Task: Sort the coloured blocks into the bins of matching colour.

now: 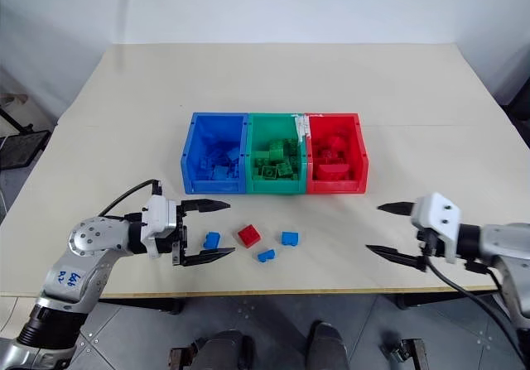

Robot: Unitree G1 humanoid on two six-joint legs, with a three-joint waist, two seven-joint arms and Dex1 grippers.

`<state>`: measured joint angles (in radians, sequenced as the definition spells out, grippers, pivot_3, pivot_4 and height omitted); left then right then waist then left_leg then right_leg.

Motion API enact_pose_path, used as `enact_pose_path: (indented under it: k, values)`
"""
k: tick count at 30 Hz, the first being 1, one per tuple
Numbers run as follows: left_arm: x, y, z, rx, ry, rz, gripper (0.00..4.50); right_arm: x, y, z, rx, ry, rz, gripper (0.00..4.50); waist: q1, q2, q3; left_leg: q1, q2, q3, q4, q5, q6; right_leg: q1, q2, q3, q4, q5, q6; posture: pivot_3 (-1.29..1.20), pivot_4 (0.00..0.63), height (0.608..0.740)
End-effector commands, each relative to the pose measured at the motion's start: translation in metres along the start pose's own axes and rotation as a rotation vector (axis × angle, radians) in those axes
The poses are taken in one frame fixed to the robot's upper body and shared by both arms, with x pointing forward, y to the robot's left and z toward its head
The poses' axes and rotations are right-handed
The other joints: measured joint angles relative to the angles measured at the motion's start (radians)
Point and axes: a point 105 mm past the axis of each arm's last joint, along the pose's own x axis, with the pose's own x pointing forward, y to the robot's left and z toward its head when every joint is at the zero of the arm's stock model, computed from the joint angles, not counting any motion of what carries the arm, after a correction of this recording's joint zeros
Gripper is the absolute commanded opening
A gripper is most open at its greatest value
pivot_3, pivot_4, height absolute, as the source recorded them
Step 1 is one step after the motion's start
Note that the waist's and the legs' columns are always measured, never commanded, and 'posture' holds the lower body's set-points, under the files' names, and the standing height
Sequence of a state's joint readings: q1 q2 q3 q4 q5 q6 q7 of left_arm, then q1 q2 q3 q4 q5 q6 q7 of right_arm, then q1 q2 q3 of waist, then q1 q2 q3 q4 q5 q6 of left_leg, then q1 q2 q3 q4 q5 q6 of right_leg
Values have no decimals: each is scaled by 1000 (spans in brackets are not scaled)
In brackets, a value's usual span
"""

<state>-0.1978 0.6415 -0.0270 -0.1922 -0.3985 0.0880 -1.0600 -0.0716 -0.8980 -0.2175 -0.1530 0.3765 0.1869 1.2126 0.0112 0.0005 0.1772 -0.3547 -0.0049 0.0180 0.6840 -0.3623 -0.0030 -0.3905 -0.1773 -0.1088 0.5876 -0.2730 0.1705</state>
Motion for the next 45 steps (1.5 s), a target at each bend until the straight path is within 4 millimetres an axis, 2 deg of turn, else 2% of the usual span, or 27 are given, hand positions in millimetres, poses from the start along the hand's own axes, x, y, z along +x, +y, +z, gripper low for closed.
enact_pose_path:
  k: [1, 2, 3, 6, 8, 13, 17, 24, 25, 26, 28, 31, 33, 36, 39, 41, 43, 45]
  values:
    - [-10, -2, 2, 29, 15, -11, 4500, 25, 3, 11, -8, 38, 45, 4444, 1, 0, 0, 0, 0, 0, 0, 0, 0, 0, 0, 0, 0, 0, 0, 0, 150, 740]
    - [-12, -3, 0, 26, 21, -13, 4500, 31, 3, 11, -11, 61, 50, 4444, 1, 0, 0, 0, 0, 0, 0, 0, 0, 0, 0, 0, 0, 0, 0, 0, 150, 740]
    - [-19, -4, -2, 8, 38, -5, 4500, 49, 4, 19, -5, 59, 68, 4444, 1, 0, 0, -1, 0, 0, 0, 0, 0, 0, 0, 0, -1, 0, 0, 0, 150, 740]
    - [-31, -7, -5, -7, 66, 15, 4500, 82, 13, 37, 8, 44, 139, 4444, -6, 0, 0, -1, 0, -1, 0, 0, 0, -1, 0, 0, 0, 0, 0, 0, 150, 740]
    - [-36, -9, -4, -7, 71, 30, 4500, 94, 22, 40, -1, 57, 199, 4444, -6, 0, 0, -2, 1, -2, 0, 0, -1, -2, 0, -1, 0, 0, 0, 0, 150, 740]
    - [-40, -20, -1, -49, 69, 28, 4500, 119, 33, 33, -12, 110, 253, 4444, 9, 0, 0, -4, 0, -5, 0, -2, -1, -2, 0, -4, 0, 0, 0, 0, 150, 740]
    - [-42, -25, 1, -55, 77, 43, 4500, 125, 36, 29, -18, 127, 271, 3529, 8, 0, 0, -4, 0, -5, 0, -2, -1, -2, 0, -5, 0, 0, 0, 0, 150, 740]
    - [-43, -26, 0, -51, 74, 69, 4500, 117, 35, 29, -47, 133, 283, 1091, 10, 0, 0, -4, 0, -5, 1, -2, -1, -2, 0, -5, 0, 0, 0, 0, 150, 740]
    - [-43, -24, 0, -48, 67, 83, 4500, 115, 35, 31, -62, 127, 293, 907, 10, 0, 0, -4, 0, -5, 1, -2, -1, -2, 0, -5, 0, 0, 0, 0, 150, 740]
    - [-43, -22, 1, -47, 61, 97, 4500, 114, 34, 35, -68, 113, 296, 911, 10, 0, 0, -4, 0, -5, 1, -2, -1, -2, 0, -5, 0, 0, 0, 0, 150, 740]
    - [-46, -16, 2, -49, 37, 162, 4500, 117, 28, 57, -47, 26, 284, 911, 9, 0, 0, -4, 0, -5, 1, -2, -1, -2, 0, -5, 0, 0, 0, 0, 150, 740]
    - [-55, -3, 5, -74, -17, 322, 4500, 126, 19, 102, -12, -132, 266, 911, -8, 0, 0, -4, 1, -4, 1, -1, -1, -2, 1, -5, 1, 0, 0, 0, 150, 740]
    - [-64, 4, 4, -99, -38, 428, 4500, 139, 8, 134, -1, -223, 223, 911, -20, 0, 0, -3, 2, -5, 1, -1, -1, -2, 1, -5, 2, 0, -1, 0, 150, 740]
    - [-75, 2, 3, -138, -47, 520, 4500, 164, -6, 174, 12, -320, 149, 911, -37, 0, 0, -2, 3, -6, 0, -2, -3, -3, 3, -5, 4, 0, -2, 0, 150, 740]
    - [-81, -4, 3, -165, -42, 556, 4500, 185, -15, 195, 4, -359, 102, 911, -38, 0, 0, -2, 3, -8, 0, -2, -4, -3, 3, -6, 5, 0, -2, 0, 150, 740]
    - [-85, -9, -1, -179, -23, 566, 4500, 206, -22, 210, -20, -368, 59, 911, -42, 0, 0, -2, 3, -8, 0, -3, -4, -3, 3, -6, 5, 0, -2, 0, 150, 740]
    - [-86, -9, -2, -180, -15, 568, 4500, 223, -25, 214, -10, -358, 41, 911, -44, 0, 0, -2, 3, -7, -1, -3, -4, -3, 3, -6, 4, 0, -2, 0, 150, 740]
    - [-84, -7, -1, -168, -13, 560, 4500, 229, -26, 213, -16, -358, 41, 1638, -43, 0, 0, -2, 4, -8, -1, -3, -4, -3, 4, -7, 4, 0, -2, 0, 150, 740]
